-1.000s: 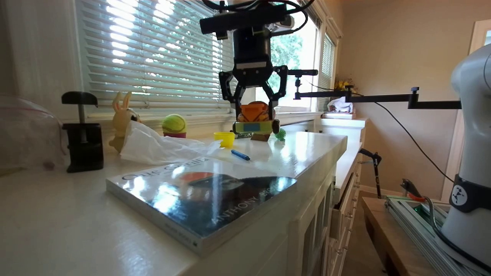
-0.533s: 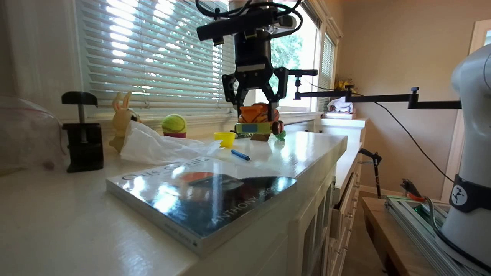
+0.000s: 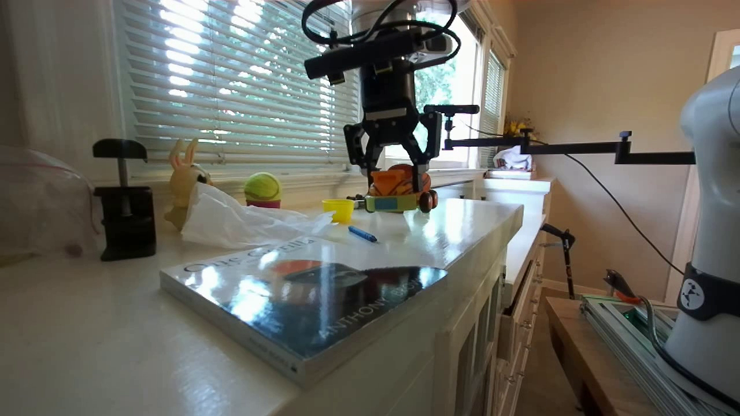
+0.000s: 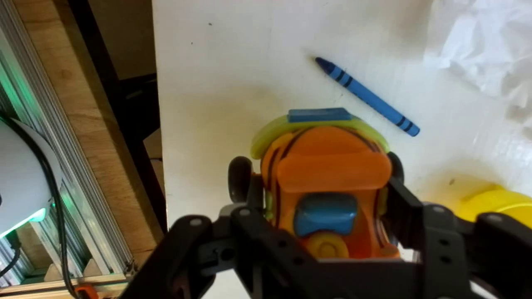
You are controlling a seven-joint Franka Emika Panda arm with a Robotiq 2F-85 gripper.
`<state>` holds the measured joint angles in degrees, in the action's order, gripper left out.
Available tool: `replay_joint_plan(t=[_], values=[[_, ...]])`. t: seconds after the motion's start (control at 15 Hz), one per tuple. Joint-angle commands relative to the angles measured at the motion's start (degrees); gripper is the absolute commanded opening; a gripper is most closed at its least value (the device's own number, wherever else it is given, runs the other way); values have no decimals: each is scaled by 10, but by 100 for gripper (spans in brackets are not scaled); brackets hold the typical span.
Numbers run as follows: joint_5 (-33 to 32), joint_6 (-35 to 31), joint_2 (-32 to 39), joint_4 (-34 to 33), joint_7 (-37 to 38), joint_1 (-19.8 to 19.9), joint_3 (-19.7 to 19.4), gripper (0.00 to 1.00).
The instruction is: Turn the toy car so that its facing the opposite direction
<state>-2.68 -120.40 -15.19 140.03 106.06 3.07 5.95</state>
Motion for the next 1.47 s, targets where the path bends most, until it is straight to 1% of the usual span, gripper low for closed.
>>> replay_joint_plan(t=[0.0,0.4,0.87,1.4], values=[[-10,-13,-11,15,20,5,-6,45],[-13,-38,-18,38,25,13,-14,45],[-27,-79,-17,58,32,22,-15,45],[-22,-97,-16,67,34,24,-16,45]])
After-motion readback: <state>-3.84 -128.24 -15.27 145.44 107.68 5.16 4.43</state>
